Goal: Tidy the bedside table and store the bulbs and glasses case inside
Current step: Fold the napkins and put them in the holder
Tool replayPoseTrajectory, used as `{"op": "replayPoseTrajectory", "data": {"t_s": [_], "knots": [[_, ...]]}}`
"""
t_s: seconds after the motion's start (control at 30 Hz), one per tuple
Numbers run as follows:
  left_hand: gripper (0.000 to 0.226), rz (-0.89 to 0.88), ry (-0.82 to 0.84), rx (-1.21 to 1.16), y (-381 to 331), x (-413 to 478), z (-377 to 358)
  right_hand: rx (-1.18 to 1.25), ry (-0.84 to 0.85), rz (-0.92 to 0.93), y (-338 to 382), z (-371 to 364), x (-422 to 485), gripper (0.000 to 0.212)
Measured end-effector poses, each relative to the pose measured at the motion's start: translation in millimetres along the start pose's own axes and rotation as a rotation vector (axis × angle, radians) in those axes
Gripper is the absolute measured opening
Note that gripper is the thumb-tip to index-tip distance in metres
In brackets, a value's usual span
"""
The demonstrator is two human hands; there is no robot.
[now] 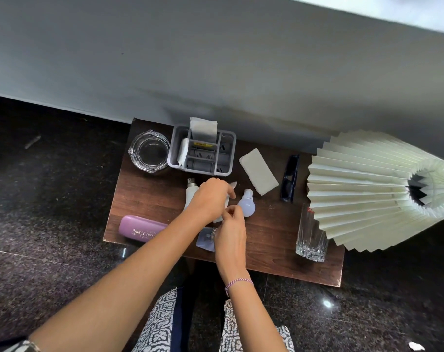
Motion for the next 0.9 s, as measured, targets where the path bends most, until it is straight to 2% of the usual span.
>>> {"op": "replayPoseTrajectory", "data": {"t_s": [0.1, 0.17, 0.27, 0.37, 0.5, 0.57, 0.67, 0.8, 0.9], "knots": [[0.047, 0.034, 0.103, 0.158, -5, -5, 8, -0.033, -0.007, 0.093, 0, 7, -4, 0.024], [0.041, -0.052, -0.034, 0.186, -5, -11, 10, -0.065, -0.029, 0.152, 0, 13, -3, 0.036], [0.027, -0.136, -0.202, 0.19, 2, -26, 9, -0.001, 0.017, 0.107, 2, 24, -5, 0.029], [0.02, -0.211, -0.387, 0.122, 5, -39, 16, -0.023, -0.143, 0.143, 4, 39, -6, 0.034], [0.013, -0.263, -0.625, -0.004, 12, -49, 24, 0.023, -0.384, 0.087, 6, 66, -3, 0.024], [0.01, -0.258, -0.749, -0.055, 14, -52, 30, 0.164, -0.452, -0.011, 7, 73, 1, 0.016], [0.008, -0.271, -0.803, -0.201, 16, -53, 40, 0.413, -0.465, -0.144, 14, 78, 9, 0.009], [0.01, -0.236, -0.892, -0.318, 13, -57, 50, 0.75, -0.271, -0.335, 26, 68, 22, 0.023], [0.01, -0.162, -0.857, -0.512, 11, -59, 54, 0.992, -0.177, -0.423, 39, 63, 35, 0.029]]}}
Point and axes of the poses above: each hand's wrist, its own x-axis towards the middle knuckle, its own z-axis out of the back of the hand, y = z × x, the point moved 2 cm from there along x, towards the middle knuckle, and after that the axes turned 8 degrees about z, right-handed, at the moved point
